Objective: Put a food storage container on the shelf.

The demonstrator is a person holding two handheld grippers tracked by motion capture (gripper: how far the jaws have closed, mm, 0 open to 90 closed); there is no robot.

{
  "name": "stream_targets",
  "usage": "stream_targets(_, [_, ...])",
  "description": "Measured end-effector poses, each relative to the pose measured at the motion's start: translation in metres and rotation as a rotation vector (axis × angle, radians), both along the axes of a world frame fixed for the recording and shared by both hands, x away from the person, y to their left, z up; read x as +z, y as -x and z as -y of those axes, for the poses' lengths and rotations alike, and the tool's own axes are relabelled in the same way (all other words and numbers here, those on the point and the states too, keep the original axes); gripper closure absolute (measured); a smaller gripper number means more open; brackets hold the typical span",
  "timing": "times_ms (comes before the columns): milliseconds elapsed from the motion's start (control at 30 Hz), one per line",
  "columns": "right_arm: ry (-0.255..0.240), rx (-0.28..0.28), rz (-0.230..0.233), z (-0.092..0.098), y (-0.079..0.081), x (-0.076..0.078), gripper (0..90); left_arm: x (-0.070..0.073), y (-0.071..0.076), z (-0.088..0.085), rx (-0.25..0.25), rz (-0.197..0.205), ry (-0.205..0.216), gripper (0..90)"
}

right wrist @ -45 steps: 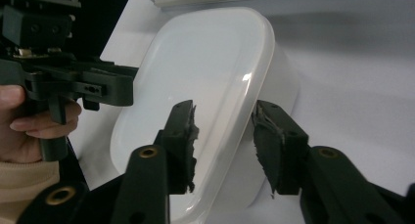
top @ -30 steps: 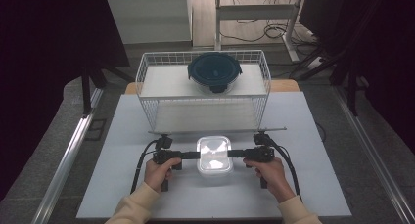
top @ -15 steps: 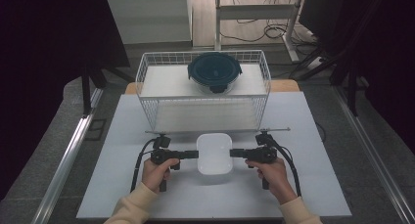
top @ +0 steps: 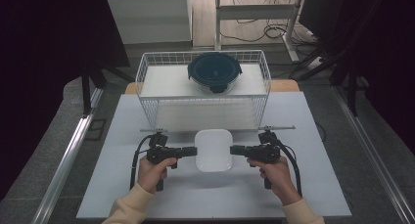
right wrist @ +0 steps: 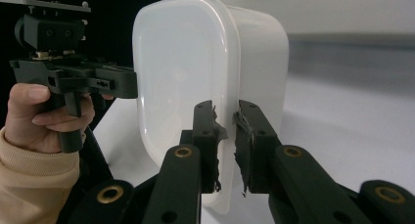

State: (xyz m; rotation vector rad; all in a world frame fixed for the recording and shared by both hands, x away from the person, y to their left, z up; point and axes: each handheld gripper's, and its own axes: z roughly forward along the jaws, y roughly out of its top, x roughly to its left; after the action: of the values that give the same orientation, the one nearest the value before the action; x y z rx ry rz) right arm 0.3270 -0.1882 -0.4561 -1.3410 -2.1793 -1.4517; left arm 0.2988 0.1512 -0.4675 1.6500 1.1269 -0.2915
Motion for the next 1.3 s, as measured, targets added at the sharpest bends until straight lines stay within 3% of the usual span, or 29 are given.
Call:
stream_targets(433, [-0.011, 0.026, 0.129, -0.002, 0.016, 0.037, 79.6, 0.029, 0.013, -0.003, 0.012, 0.095, -0.004, 80.5])
stream_targets(867, [-0.014, 0.047, 0.186, -0.008, 0.015, 0.064, 79.7, 0.053, 0.012, -0.01, 0.021, 0.146, 0.009, 80.3])
stream_targets(1300, [-0.025, 0.054, 0.265, -0.013, 0.01, 0.111, 79.7, 0.099, 0.004, -0.017, 0.014, 0.218, 0.024, 80.1])
